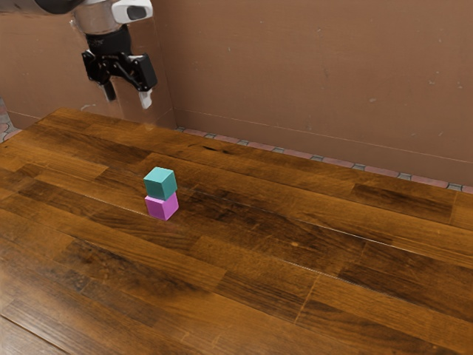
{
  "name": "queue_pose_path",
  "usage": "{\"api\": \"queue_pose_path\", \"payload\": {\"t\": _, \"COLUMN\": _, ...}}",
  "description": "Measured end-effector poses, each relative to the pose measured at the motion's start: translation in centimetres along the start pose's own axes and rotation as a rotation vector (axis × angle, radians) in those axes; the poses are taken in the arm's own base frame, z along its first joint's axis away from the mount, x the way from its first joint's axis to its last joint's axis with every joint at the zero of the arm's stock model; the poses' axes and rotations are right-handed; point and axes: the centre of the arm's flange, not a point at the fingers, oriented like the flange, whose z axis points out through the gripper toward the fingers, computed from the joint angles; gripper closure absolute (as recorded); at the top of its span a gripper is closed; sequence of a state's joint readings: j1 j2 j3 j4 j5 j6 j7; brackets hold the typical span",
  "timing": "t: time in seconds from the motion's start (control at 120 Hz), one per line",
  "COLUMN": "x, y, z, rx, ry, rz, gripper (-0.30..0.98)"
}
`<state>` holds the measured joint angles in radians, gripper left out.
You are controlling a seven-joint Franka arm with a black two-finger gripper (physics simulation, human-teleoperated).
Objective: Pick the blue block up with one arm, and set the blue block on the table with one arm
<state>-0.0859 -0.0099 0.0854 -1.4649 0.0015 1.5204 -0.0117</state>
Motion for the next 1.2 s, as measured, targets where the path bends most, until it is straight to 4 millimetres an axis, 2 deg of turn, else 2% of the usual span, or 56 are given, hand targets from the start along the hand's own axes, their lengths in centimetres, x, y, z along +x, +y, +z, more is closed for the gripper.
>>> {"api": "queue_pose_path", "payload": {"t": 0.267, "x": -0.6, "y": -0.7, "z": -1.0, "rx": 0.002, "ry": -0.021, "rz": -0.036, "gripper": 0.0}}
{"api": "queue_pose_path", "payload": {"t": 0.283, "x": -0.7, "y": -0.8, "z": -2.2, "rx": 0.002, "ry": 0.0, "rz": -0.039, "gripper": 0.0}}
{"api": "queue_pose_path", "payload": {"t": 0.325, "x": -1.2, "y": -1.1, "z": -7.1, "rx": 0.003, "ry": 0.086, "rz": -0.047, "gripper": 0.0}}
{"api": "queue_pose_path", "payload": {"t": 0.358, "x": -1.6, "y": -1.3, "z": -9.3, "rx": 0.003, "ry": 0.123, "rz": -0.054, "gripper": 0.0}}
{"api": "queue_pose_path", "payload": {"t": 0.4, "x": -1.9, "y": -1.5, "z": -10.6, "rx": 0.004, "ry": 0.139, "rz": -0.062, "gripper": 0.0}}
{"api": "queue_pose_path", "payload": {"t": 0.45, "x": -1.3, "y": -1.9, "z": -10.3, "rx": 0.008, "ry": 0.135, "rz": -0.073, "gripper": 0.0}}
{"api": "queue_pose_path", "payload": {"t": 0.475, "x": -0.7, "y": -2.1, "z": -9.7, "rx": 0.011, "ry": 0.125, "rz": -0.078, "gripper": 0.0}}
{"api": "queue_pose_path", "payload": {"t": 0.575, "x": 2.8, "y": -2.9, "z": -5.1, "rx": 0.025, "ry": 0.062, "rz": -0.1, "gripper": 0.0}}
{"api": "queue_pose_path", "payload": {"t": 0.667, "x": 4.6, "y": -3.2, "z": -2.6, "rx": 0.032, "ry": 0.044, "rz": -0.109, "gripper": 0.0}}
{"api": "queue_pose_path", "payload": {"t": 0.75, "x": 5.6, "y": -4.1, "z": -1.0, "rx": 0.037, "ry": 0.034, "rz": -0.126, "gripper": 0.0}}
{"api": "queue_pose_path", "payload": {"t": 0.817, "x": 5.9, "y": -5.0, "z": -0.6, "rx": 0.037, "ry": 0.034, "rz": -0.143, "gripper": 0.0}}
{"api": "queue_pose_path", "payload": {"t": 0.883, "x": 6.3, "y": -5.0, "z": 0.2, "rx": 0.038, "ry": 0.03, "rz": -0.143, "gripper": 0.0}}
{"api": "queue_pose_path", "payload": {"t": 0.95, "x": 8.0, "y": -5.1, "z": 3.3, "rx": 0.046, "ry": -0.003, "rz": -0.142, "gripper": 0.0}}
{"api": "queue_pose_path", "payload": {"t": 1.083, "x": 12.1, "y": -6.2, "z": 11.3, "rx": 0.077, "ry": -0.037, "rz": -0.107, "gripper": 0.0}}
{"api": "queue_pose_path", "payload": {"t": 1.125, "x": 13.1, "y": -7.3, "z": 14.0, "rx": 0.059, "ry": -0.049, "rz": -0.114, "gripper": 0.0}}
{"api": "queue_pose_path", "payload": {"t": 1.2, "x": 14.3, "y": -8.5, "z": 17.3, "rx": 0.055, "ry": -0.051, "rz": -0.113, "gripper": 0.0}}
